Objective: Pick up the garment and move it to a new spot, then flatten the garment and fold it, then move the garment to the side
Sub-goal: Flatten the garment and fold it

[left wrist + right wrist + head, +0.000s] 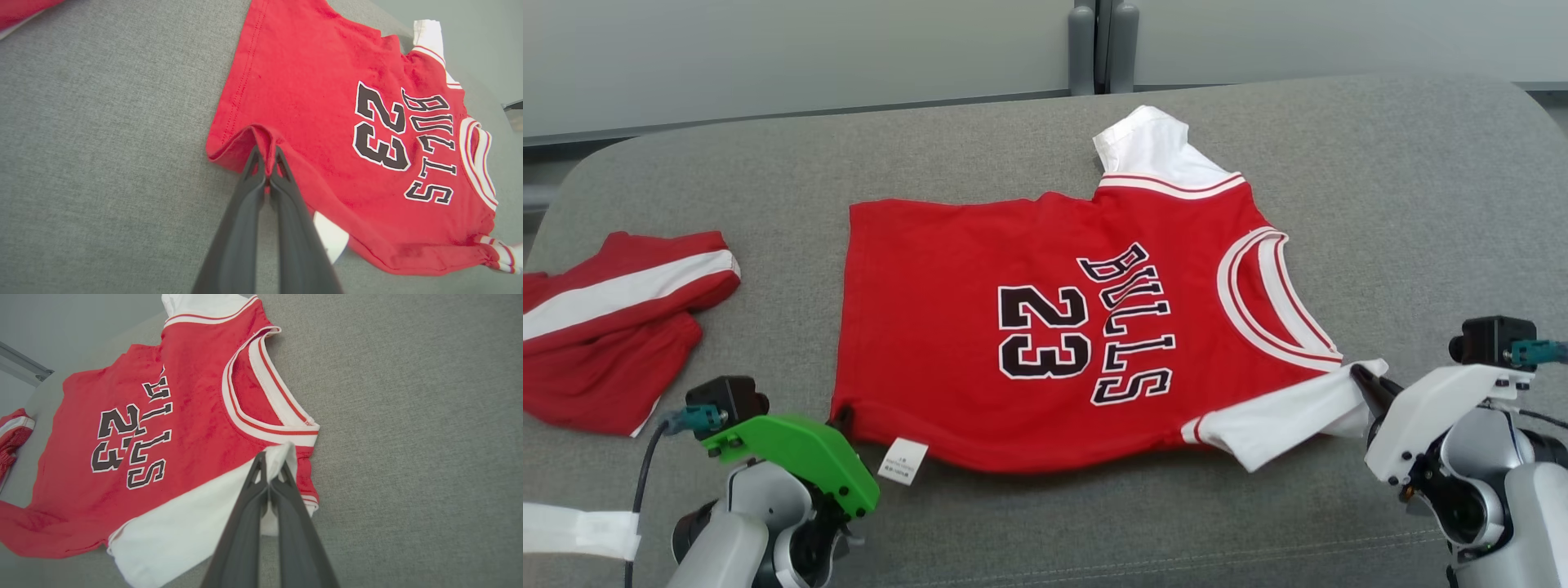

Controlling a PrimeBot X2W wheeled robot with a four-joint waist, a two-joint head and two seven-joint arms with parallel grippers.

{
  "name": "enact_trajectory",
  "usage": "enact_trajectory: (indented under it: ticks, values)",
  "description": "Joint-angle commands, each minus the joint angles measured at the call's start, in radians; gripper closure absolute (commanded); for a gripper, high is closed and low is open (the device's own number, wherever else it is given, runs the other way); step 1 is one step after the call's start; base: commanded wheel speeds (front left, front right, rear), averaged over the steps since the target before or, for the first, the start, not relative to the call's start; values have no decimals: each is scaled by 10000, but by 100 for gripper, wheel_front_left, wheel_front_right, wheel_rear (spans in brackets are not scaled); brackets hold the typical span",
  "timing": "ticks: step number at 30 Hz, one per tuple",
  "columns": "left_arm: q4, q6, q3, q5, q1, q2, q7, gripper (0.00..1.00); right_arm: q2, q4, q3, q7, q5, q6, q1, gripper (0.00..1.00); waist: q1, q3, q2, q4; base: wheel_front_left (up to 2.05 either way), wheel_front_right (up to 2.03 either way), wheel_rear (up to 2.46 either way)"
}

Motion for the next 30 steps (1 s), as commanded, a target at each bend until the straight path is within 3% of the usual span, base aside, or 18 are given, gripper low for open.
enact_trajectory:
  ticks: [1, 6, 23, 24, 25, 26, 27, 28, 30]
  values:
    - [99, 85, 37, -70, -250, -45, 39, 100, -92, 134, -10, 81, -79, 0, -199, 100, 0, 46, 0, -28, 0, 0, 0]
    - [982, 301, 213, -181, -1008, -348, 45, 100, -99, 1248, -82, 344, -355, 0, -1315, 100, 0, 292, 0, -146, 0, 0, 0]
    - [2840, -27, 153, -63, -2581, -762, -315, 100, -317, 3921, 300, 190, -645, -2, -3495, 100, 0, 955, 0, -192, 0, 0, 0]
    - [2904, -26, 178, -98, -2651, -772, -317, 100, -322, 4010, 339, 201, -620, 0, -3557, 91, 0, 972, 0, -191, 0, 0, 0]
    - [2968, -28, 210, -152, -2703, -796, -296, 92, -335, 4115, 332, 163, -593, -2, -3637, 75, 0, 988, 0, -189, 0, 0, 0]
    - [3055, -19, 336, -281, -2808, -890, -280, 55, -344, 4315, 360, 131, -553, -2, -3760, 24, 0, 1017, 0, -186, 0, 0, 0]
    - [3113, -17, 378, -309, -2884, -906, -288, 31, -327, 4427, 350, 106, -540, 0, -3841, 0, 0, 1030, 0, -188, 0, 0, 0]
    - [3167, -40, 408, -332, -2968, -938, -312, 0, -334, 4530, 347, 70, -531, 0, -3940, 0, 0, 1045, 0, -188, 0, 0, 0]
    - [3232, -66, 429, -357, -3039, -966, -344, 0, -353, 4622, 349, -2, -507, 0, -4036, 0, 0, 1063, 0, -190, 0, 0, 0]
